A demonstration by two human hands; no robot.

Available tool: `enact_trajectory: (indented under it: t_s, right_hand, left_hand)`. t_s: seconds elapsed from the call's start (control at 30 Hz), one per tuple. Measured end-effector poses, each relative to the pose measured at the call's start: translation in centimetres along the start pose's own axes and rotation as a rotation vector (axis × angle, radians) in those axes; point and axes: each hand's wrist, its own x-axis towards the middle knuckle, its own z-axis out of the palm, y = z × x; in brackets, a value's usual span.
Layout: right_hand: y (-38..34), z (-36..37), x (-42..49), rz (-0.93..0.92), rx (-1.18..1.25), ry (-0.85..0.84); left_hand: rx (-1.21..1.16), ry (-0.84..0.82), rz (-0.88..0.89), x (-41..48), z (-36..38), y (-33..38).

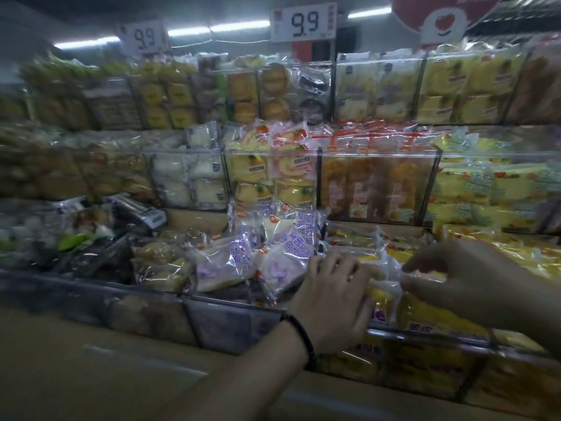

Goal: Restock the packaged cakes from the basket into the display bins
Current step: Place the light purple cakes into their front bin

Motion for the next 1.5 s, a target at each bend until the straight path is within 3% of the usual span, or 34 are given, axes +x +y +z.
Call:
enact_trajectory:
  t_s: [0.1, 0.23, 0.37, 0.5, 0.67, 1.03, 1.4, 1.5]
  right_hand:
    - [-1.8, -0.7, 1.2, -0.086, 0.07, 0.132]
    - [-4.4, -1.2, 3.4, -0.144, 0.197, 0.132]
    - [-6.4, -1.3, 6.6, -0.187, 0.267, 0.07]
    - [-7.6, -0.8, 10.0, -0.233, 0.268, -0.021]
    - [-8.8, 0.5, 14.5, -0.24, 0.141, -0.005]
    - [-10.8, 5.2, 19.3, -0.376, 0.036, 0.022]
    - [-12.6, 5.4, 20.5, -0.206, 0.071, -0.013]
    - [-12.4, 4.9, 20.7, -0.182, 0.058, -0.001]
  left_hand:
    - [-0.127, 0.037, -0.034, 0.1, -0.1, -0.1]
    - [-0.199, 0.018, -0.024, 0.2, -1.9, -0.9]
    - [-0.159, -0.109, 0.043, 1.2, -6.8, -4.1]
    - [-0.195, -0.309, -0.068, 3.4, -12.3, -10.4]
    - [-0.055, -0.411, -0.214, 7.4, -15.7, -18.3]
    - [0.017, -0.393, -0.112, 7.4, -9.5, -24.8]
    - [-0.102, -0.309, -0.088, 6.8, -7.4, -27.0]
    - [-0.105, -0.351, -0.104, 6.9, -7.5, -27.9]
